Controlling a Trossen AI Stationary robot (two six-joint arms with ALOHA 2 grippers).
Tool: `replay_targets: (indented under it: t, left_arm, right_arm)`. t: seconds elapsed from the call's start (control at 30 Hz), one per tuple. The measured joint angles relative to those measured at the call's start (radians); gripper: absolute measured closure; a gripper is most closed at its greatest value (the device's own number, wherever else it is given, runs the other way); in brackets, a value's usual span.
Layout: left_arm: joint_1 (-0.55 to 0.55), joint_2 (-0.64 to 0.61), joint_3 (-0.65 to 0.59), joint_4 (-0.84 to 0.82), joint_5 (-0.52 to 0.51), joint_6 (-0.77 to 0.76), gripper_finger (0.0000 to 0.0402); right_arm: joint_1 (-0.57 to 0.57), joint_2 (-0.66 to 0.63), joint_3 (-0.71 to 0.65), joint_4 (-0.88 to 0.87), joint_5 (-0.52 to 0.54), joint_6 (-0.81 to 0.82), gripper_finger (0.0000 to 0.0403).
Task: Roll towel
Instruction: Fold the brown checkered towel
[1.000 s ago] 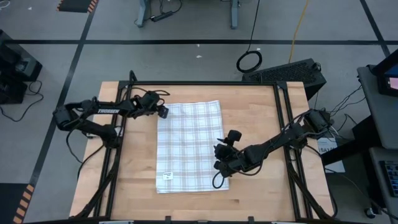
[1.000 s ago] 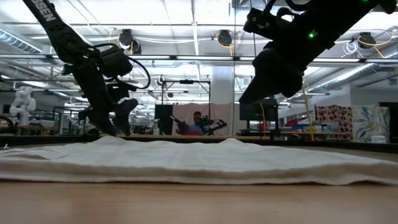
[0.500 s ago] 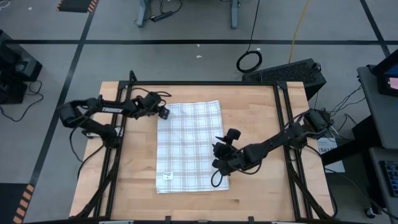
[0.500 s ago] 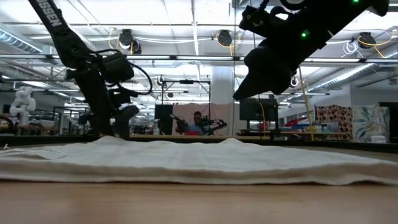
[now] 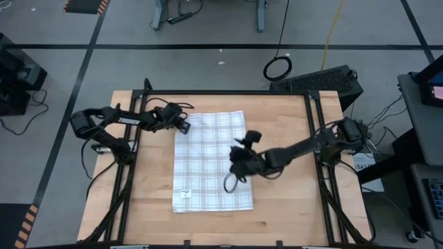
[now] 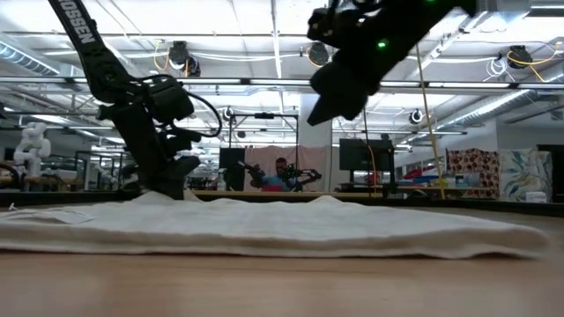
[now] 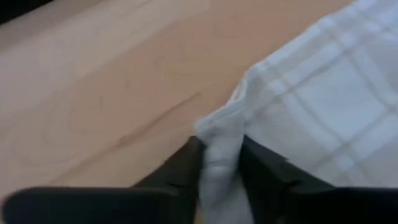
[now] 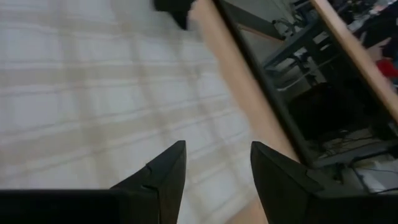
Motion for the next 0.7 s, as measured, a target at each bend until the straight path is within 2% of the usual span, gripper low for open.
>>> replay_targets:
  t: [0.1, 0.17, 0.23, 0.33, 0.53, 0.63, 0.7]
  left_arm:
    - [0.0, 0.001, 0.0, -0.003, 0.013, 0.036, 0.0363]
    - [0.0, 0.001, -0.001, -0.005, 0.033, 0.044, 0.0387]
    - [-0.011, 0.001, -0.002, 0.0, 0.044, 0.043, 0.0385]
    - [-0.042, 0.001, -0.002, 0.006, 0.055, 0.046, 0.0379]
    - [-0.113, 0.003, -0.003, 0.046, 0.047, 0.038, 0.0388]
    - [-0.132, 0.005, -0.005, 0.074, 0.045, 0.038, 0.0389]
    - [-0.139, 0.005, -0.005, 0.081, 0.045, 0.038, 0.0389]
  right_arm:
    - [-0.065, -0.023, 0.015, 0.001, -0.002, -0.068, 0.0232]
    - [-0.127, -0.052, 0.013, 0.0, -0.02, -0.071, 0.0232]
    - [-0.212, -0.091, -0.004, -0.005, -0.116, -0.049, 0.0232]
    - [-0.36, -0.125, -0.043, -0.002, -0.322, 0.084, 0.0232]
    - [-0.614, -0.106, -0.161, 0.098, -0.65, 0.273, 0.0232]
    - [-0.683, -0.083, -0.216, 0.173, -0.761, 0.285, 0.0232]
    - [-0.712, -0.067, -0.226, 0.189, -0.798, 0.31, 0.0231]
